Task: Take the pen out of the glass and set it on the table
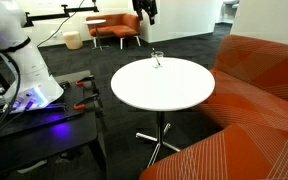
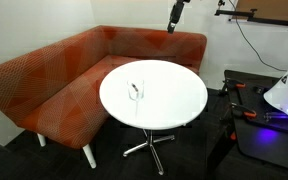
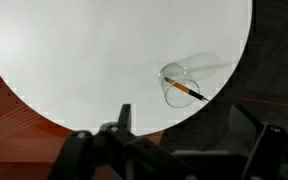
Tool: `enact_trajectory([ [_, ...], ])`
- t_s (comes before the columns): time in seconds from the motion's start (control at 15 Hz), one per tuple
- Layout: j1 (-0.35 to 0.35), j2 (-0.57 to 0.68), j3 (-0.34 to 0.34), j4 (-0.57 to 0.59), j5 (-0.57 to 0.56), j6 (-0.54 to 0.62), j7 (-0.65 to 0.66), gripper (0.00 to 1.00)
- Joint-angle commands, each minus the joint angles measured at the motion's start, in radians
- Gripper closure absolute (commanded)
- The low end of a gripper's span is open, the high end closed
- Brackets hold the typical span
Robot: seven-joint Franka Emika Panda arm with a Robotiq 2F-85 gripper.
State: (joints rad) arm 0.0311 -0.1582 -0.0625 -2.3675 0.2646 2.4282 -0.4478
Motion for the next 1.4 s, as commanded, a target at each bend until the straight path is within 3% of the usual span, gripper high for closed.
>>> enact_trajectory([
  [0.0,0.048,0.004,-0.041,0.010,0.210,0.024,-0.279,0.00],
  [0.53,0.034,0.054,-0.070,0.072,0.655,-0.163,-0.938,0.00],
  [0.8,-0.014,0.094,-0.070,0.117,0.739,-0.341,-1.160,0.00],
  [0.93,-0.039,0.122,-0.066,0.147,0.739,-0.415,-1.206,0.00],
  [1.0,-0.047,0.132,-0.052,0.148,0.700,-0.386,-1.110,0.00],
  [1.07,-0.048,0.095,-0.045,0.108,0.718,-0.364,-1.153,0.00],
  [1.33,-0.056,0.126,-0.042,0.123,0.716,-0.363,-1.146,0.00],
])
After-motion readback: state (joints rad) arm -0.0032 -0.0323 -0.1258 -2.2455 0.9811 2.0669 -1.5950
